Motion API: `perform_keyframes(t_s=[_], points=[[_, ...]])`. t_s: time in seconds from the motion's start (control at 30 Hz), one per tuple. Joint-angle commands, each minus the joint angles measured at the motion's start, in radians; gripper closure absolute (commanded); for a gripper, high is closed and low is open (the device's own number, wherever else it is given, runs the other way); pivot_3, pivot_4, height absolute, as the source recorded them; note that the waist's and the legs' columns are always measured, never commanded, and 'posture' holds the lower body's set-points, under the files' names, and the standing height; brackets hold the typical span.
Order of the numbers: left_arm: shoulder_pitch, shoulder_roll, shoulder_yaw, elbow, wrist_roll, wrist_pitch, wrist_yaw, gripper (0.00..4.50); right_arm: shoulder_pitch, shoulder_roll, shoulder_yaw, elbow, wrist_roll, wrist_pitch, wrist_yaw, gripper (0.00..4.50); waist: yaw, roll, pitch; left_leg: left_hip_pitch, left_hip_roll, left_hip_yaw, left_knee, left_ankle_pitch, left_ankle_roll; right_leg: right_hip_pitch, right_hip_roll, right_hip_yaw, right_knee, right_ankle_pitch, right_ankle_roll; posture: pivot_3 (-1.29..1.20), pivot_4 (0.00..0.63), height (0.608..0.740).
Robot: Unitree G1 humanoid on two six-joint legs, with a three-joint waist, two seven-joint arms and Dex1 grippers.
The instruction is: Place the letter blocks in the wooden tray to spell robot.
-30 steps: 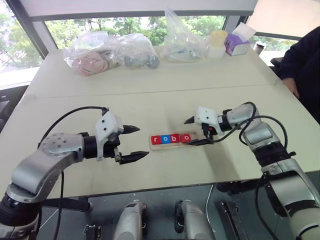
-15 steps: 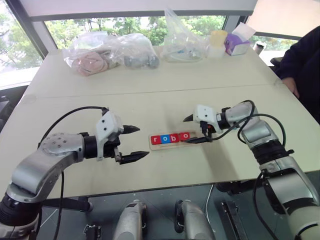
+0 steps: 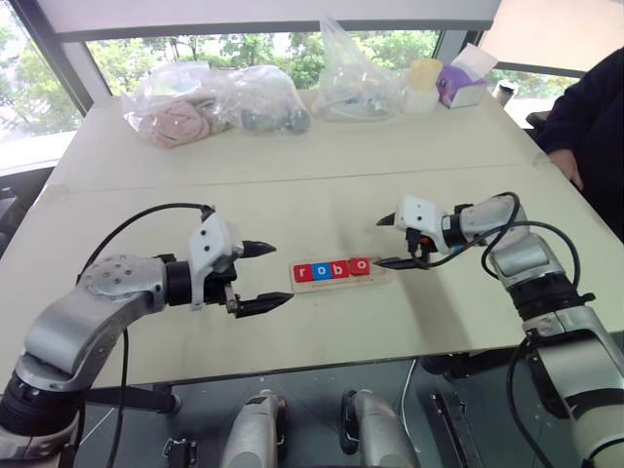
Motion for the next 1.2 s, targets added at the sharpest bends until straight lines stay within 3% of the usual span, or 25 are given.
perform_keyframes(t_s=[0.03, 0.57, 0.83, 1.07, 1.2], points=[[-0.006, 0.003, 0.013, -0.014, -0.006, -0.012, -0.004, 0.00, -0.020, 0.010, -0.008, 0.011, -0.009, -0.032, -0.016, 0.05, 0.000, 0.000, 0.000, 0.000, 0.000, 0.000, 0.000, 0.000, 0.000, 0.000, 0.000, 0.000, 0.000, 0.000, 0.000, 0.00, 0.150, 0.725], [0.012, 0.006, 0.027, -0.033, -0.016, 0.000, 0.013, 0.00, -0.039, 0.057, 0.000, 0.019, -0.025, -0.051, -0.014, 0.05, 0.000, 0.000, 0.000, 0.000, 0.000, 0.000, 0.000, 0.000, 0.000, 0.000, 0.000, 0.000, 0.000, 0.000, 0.000, 0.00, 0.150, 0.725], [0.010, 0.001, 0.023, -0.031, -0.015, -0.002, 0.017, 0.00, -0.056, -0.029, -0.067, 0.002, -0.022, -0.013, -0.049, 0.05, 0.002, 0.000, 0.000, 0.000, 0.000, 0.000, 0.000, 0.000, 0.000, 0.000, 0.000, 0.000, 0.000, 0.000, 0.000, 0.00, 0.150, 0.725], [0.016, -0.010, 0.015, -0.027, -0.009, -0.013, 0.017, 0.00, 0.021, -0.027, -0.262, -0.131, 0.000, 0.332, -0.379, 0.05, 0.001, 0.000, 0.000, 0.000, 0.000, 0.000, 0.000, 0.000, -0.001, 0.000, 0.000, 0.000, 0.001, 0.000, 0.000, 0.00, 0.150, 0.725], [0.006, -0.014, 0.008, -0.014, -0.004, -0.018, 0.009, 0.00, 0.110, 0.027, -0.369, -0.333, 0.015, 0.689, -0.559, 0.05, 0.003, 0.000, 0.000, 0.000, 0.000, 0.000, 0.000, 0.000, -0.001, 0.000, 0.000, 0.000, 0.001, 0.000, 0.000, 0.00, 0.150, 0.725]])
